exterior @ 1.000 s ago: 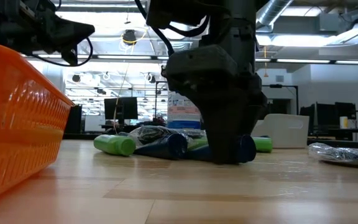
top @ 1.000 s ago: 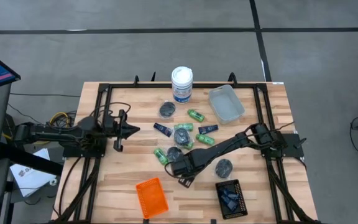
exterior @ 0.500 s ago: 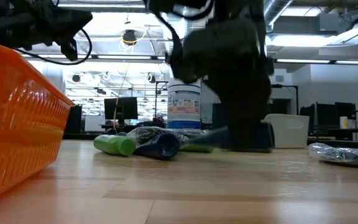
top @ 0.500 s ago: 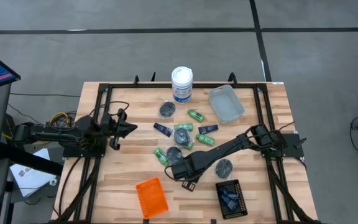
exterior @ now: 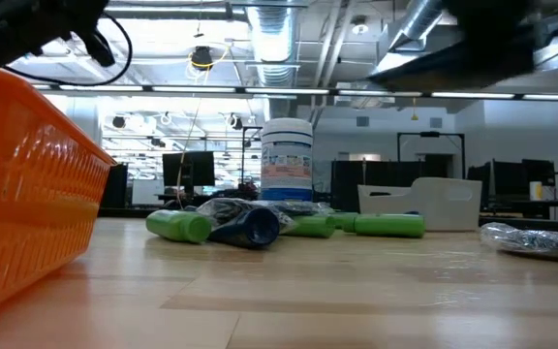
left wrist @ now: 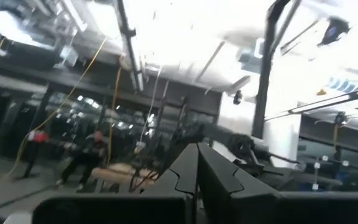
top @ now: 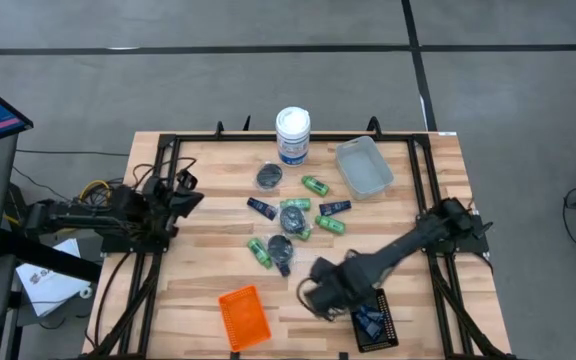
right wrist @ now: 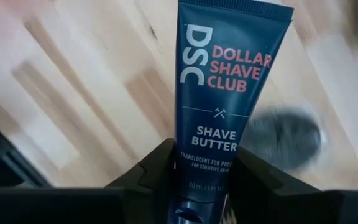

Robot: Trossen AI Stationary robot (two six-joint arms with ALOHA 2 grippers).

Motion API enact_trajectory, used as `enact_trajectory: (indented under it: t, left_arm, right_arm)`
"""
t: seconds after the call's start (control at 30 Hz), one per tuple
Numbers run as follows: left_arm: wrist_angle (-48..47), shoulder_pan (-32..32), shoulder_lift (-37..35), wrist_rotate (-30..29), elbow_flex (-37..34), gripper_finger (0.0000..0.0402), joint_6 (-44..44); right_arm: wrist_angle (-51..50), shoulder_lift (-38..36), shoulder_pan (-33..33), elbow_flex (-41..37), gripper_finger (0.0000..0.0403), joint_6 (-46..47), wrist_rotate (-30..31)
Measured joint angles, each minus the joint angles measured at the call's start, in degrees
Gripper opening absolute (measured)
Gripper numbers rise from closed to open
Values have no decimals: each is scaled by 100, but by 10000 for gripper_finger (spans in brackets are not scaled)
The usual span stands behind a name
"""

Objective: Pick & Place Travel size toiletries
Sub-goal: Put the blue shave cream into the black basket

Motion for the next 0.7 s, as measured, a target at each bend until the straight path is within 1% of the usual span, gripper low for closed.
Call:
enact_trajectory:
  t: [0.13,0.27,0.4,0.5,0.6,0.7]
  left_arm:
    - [33,0,-325,92,-1,1,0]
    - [33,0,-609,93,1,1,-2]
    - [34,0,-715,94,-1,1,-96]
    - [25,0,-715,95,-1,1,-239]
    - [22,0,-715,137,1,1,-300]
    - [22,0,-715,147,-1,1,-302]
  right_arm:
    - [-601,-165,479,0,117,1090,-8]
    - [-993,-186,939,0,117,2289,-29]
    - [-1084,-165,1325,0,117,3258,-78]
    - [-969,-155,1583,-82,117,3832,-197]
    - [-772,-147,1814,-162,117,4184,-203]
    - [-589,-149,2000,-162,118,3939,-147]
